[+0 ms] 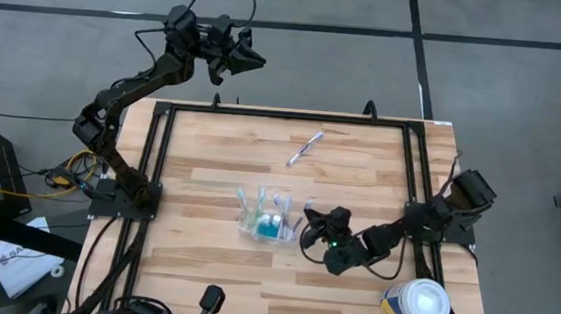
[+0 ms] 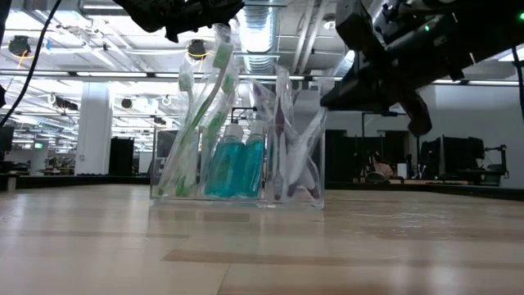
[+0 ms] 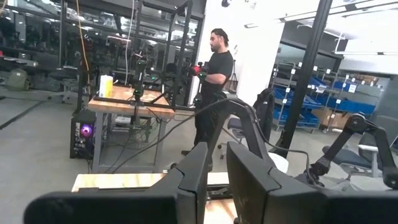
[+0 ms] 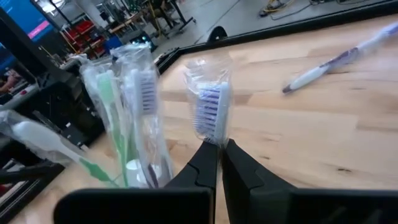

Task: Pick & Place toothbrushing station
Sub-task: Put the purple toothbrush into the transparent organizer

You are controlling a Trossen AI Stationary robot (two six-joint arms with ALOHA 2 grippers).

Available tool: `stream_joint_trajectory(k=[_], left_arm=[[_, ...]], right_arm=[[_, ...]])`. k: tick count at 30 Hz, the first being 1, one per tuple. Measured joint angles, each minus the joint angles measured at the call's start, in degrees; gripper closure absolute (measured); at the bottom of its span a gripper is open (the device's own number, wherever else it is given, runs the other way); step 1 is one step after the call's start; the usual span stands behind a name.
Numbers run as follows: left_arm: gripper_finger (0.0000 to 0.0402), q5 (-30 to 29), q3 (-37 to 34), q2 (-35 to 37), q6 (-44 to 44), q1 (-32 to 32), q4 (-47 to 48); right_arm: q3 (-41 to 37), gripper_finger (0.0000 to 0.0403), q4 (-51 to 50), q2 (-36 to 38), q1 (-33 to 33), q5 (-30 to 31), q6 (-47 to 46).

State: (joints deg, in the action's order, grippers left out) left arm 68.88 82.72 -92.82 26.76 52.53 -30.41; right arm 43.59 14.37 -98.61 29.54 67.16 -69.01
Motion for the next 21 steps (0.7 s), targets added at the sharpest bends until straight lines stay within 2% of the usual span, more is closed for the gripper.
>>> stream_joint_trajectory(k=[10, 21], left_arm=[[0.0349, 0.4, 0.0, 0.0, -1.3, 0.0, 0.0], [0.0349, 0.4, 0.0, 0.0, -1.1, -0.1, 0.0]], right_arm=[[1.4, 0.0397, 2.6, -0.6, 0.0, -1.5, 4.6], [4.0, 0.0292, 2.9, 0.0, -0.4, -5.2, 4.0]])
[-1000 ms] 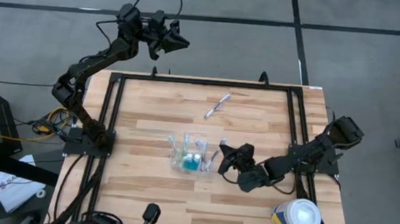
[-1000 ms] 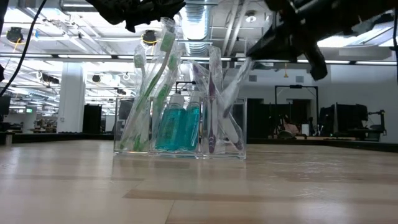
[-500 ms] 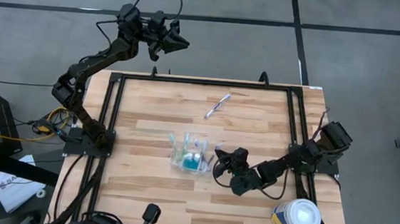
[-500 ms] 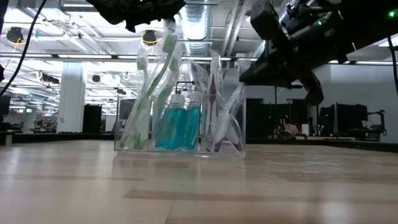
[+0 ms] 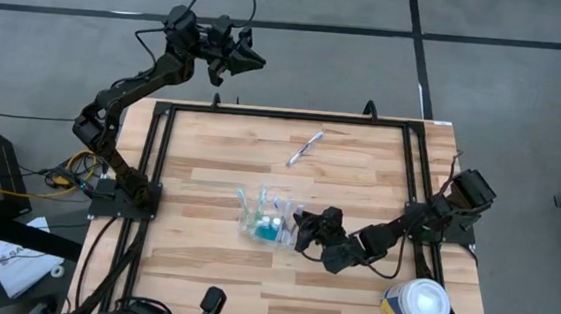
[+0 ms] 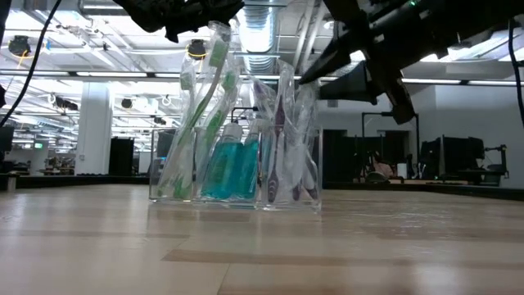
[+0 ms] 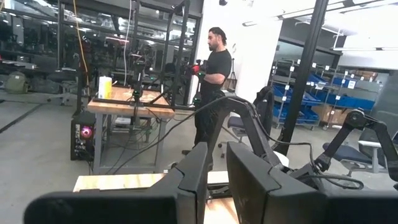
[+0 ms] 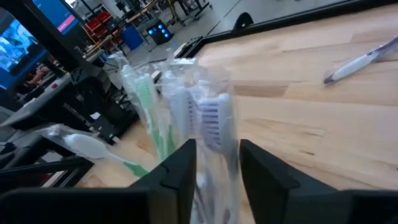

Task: Pick & Place toothbrushing station
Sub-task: Put the purple toothbrush into the transparent organizer

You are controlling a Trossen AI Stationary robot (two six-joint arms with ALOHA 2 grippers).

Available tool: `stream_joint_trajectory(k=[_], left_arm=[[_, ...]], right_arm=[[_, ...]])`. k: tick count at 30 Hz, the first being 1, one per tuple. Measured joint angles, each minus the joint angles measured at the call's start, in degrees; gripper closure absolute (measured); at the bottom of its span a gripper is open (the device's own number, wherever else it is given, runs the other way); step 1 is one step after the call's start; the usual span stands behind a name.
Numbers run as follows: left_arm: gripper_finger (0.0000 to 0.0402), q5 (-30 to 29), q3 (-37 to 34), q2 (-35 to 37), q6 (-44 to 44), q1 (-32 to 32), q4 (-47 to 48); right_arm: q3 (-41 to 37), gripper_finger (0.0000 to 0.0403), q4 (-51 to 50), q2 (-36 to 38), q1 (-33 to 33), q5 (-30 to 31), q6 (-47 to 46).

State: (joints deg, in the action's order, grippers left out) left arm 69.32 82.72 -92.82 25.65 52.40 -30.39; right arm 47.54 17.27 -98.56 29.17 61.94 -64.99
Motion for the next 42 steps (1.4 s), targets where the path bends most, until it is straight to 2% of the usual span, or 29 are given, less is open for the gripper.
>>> stream_joint_trajectory(k=[6, 13, 21, 26, 29, 32, 37, 40, 42], left_arm=[[0.0349, 0.0, 0.0, 0.0, 0.1, -0.3, 0.0], [0.0349, 0.9, 0.0, 0.0, 0.3, -0.3, 0.0], [0.0349, 1.1, 0.0, 0.0, 0.4, -0.3, 0.5], [0.0349, 1.1, 0.0, 0.0, 2.1, -1.2, 0.6], [0.0349, 1.4, 0.0, 0.0, 2.9, -2.5, 0.7], [0.0349, 0.9, 0.0, 0.0, 3.0, -4.1, 1.2], [0.0349, -2.2, 0.0, 0.0, 1.5, -6.2, 4.9], [0.0349, -4.7, 0.0, 0.0, -3.8, -6.8, 14.4], [0.0347, -8.6, 0.0, 0.0, -10.1, -7.1, 24.2]], right_arm=[[0.0, 0.0249, 1.7, 0.0, -0.1, -2.6, -0.2], [0.0, 0.0210, 2.3, 0.4, 2.0, -11.7, -3.6], [0.0, 0.0191, -3.0, 0.4, 5.9, -14.4, -13.4], [0.0, 0.0196, 0.3, 0.4, 7.2, -11.1, -16.2], [0.0, 0.0201, 9.6, 0.6, 6.1, -5.9, -9.2], [0.0, 0.0208, 16.0, 3.4, 3.6, -5.2, 1.4], [0.0, 0.0218, 15.8, 12.3, -2.4, -7.4, 15.8], [0.0, 0.0225, 16.0, 18.2, -8.4, -11.2, 24.0], [0.0, 0.0229, 16.0, 21.4, -13.5, -16.5, 27.2]])
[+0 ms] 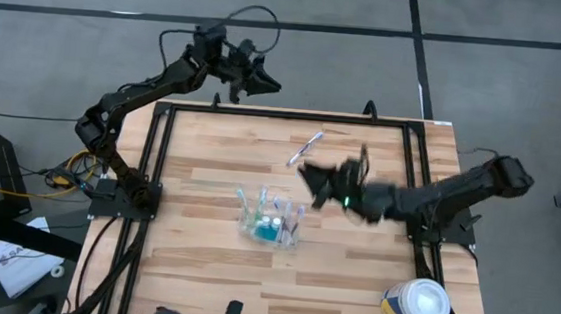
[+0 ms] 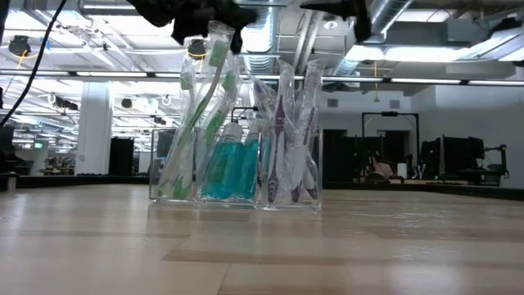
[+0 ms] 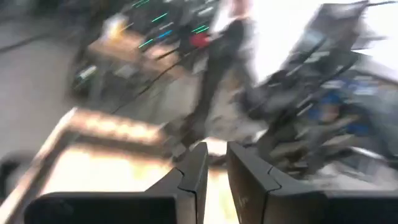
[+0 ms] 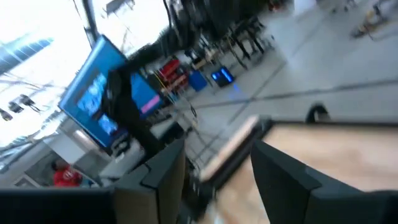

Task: Pick & Place toothbrushing station
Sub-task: Put the purple toothbrush into the transparent organizer

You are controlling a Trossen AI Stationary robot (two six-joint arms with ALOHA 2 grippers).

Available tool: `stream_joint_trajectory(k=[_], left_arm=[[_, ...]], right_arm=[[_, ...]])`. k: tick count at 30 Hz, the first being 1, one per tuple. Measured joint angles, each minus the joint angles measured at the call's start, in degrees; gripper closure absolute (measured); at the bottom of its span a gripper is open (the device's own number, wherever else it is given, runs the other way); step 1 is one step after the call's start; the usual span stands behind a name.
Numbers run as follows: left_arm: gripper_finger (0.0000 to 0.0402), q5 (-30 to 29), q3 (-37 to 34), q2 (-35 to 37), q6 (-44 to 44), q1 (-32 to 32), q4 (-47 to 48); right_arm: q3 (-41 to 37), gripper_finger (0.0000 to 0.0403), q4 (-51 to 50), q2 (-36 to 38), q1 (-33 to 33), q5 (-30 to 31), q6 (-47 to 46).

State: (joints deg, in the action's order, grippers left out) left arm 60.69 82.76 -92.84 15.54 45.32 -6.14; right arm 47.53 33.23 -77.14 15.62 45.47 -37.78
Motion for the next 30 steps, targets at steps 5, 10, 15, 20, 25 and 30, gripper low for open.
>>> stream_joint_trajectory(k=[5, 10, 15, 20, 25, 30], left_arm=[[0.0323, -11.9, 0.0, 0.0, -11.9, -0.8, 21.1], [0.0299, -23.4, 0.0, 0.0, -15.2, -3.5, 30.5], [0.0288, -32.5, 0.1, -1.0, -13.0, -7.0, 31.3], [0.0284, -38.0, 0.0, -4.8, -8.8, -9.6, 34.2], [0.0283, -44.8, 0.0, -8.0, -8.3, -11.9, 34.0], [0.0276, -44.5, 0.0, -12.8, -4.7, -13.2, 34.0]], right_arm=[[0.2, 0.0238, 0.5, 4.8, -12.5, -13.6, 5.4], [4.7, 0.0246, 0.4, 6.1, -22.4, -26.1, 10.8], [12.5, 0.0252, -6.1, 6.0, -29.6, -35.6, 16.9], [22.3, 0.0258, -19.9, 5.6, -35.0, -36.9, 22.9], [29.2, 0.0262, -35.1, 5.6, -39.0, -40.3, 27.2], [31.7, 0.0264, -39.5, 5.7, -41.1, -43.9, 29.8]])
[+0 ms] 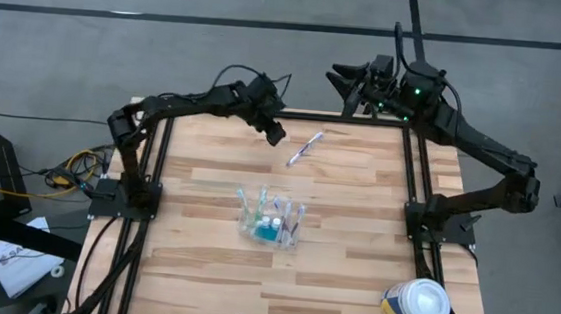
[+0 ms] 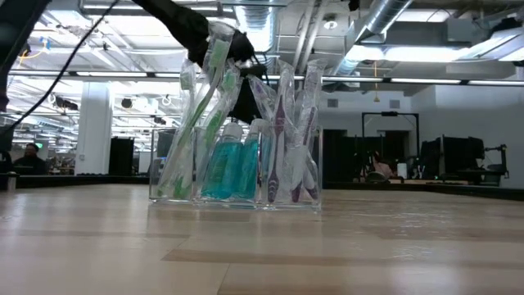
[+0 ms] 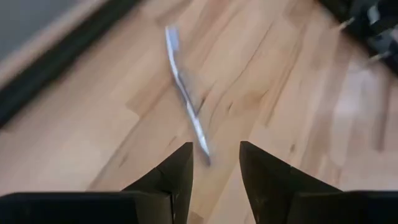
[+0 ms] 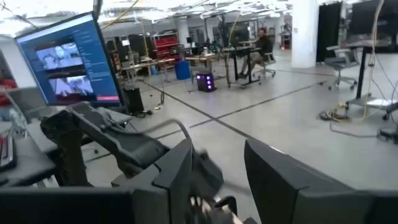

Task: Pick & Place toothbrushing station
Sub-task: Put the purple toothbrush into the transparent organizer

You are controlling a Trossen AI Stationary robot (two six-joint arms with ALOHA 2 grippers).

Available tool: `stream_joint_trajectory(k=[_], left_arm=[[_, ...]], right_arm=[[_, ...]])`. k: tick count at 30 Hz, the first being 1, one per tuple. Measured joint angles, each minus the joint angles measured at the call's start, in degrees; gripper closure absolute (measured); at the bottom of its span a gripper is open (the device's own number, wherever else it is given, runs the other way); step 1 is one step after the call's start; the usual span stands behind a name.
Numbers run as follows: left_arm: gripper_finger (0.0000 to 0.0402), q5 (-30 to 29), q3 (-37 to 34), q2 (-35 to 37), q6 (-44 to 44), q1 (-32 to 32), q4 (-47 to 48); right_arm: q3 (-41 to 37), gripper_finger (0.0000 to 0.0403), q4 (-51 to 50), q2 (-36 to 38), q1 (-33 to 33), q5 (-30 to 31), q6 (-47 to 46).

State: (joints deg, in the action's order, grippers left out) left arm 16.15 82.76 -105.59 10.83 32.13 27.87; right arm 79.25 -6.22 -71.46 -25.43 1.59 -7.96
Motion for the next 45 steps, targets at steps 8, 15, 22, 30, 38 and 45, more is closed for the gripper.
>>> stream_joint_trajectory(k=[8, 15, 22, 30, 38, 45], left_arm=[[0.0273, 0.7, 0.0, -7.5, 2.3, -3.2, -1.3], [0.0273, 0.7, 0.0, -11.6, 3.2, -4.8, -2.4], [0.0272, -0.2, 0.0, -11.6, 4.4, -4.3, -5.7], [0.0273, 1.8, 0.0, -14.1, 5.9, -4.1, -6.4], [0.0275, 2.1, 0.1, -15.4, 6.1, -3.9, -7.9], [0.0275, 1.0, 0.1, -15.4, 6.0, -3.3, -8.4]], right_arm=[[0.6, 0.0266, -0.2, 0.0, -1.4, -5.2, 1.1], [0.6, 0.0264, -0.3, 0.0, -1.4, -7.4, 1.1], [0.6, 0.0269, -0.3, 0.0, -1.4, -8.0, 1.1], [0.6, 0.0269, 0.1, 0.0, -1.3, -8.0, 1.1], [0.6, 0.0269, 0.2, 0.0, -1.3, -8.0, 1.0], [0.6, 0.0269, 0.2, 0.0, -1.3, -8.2, 1.0]])
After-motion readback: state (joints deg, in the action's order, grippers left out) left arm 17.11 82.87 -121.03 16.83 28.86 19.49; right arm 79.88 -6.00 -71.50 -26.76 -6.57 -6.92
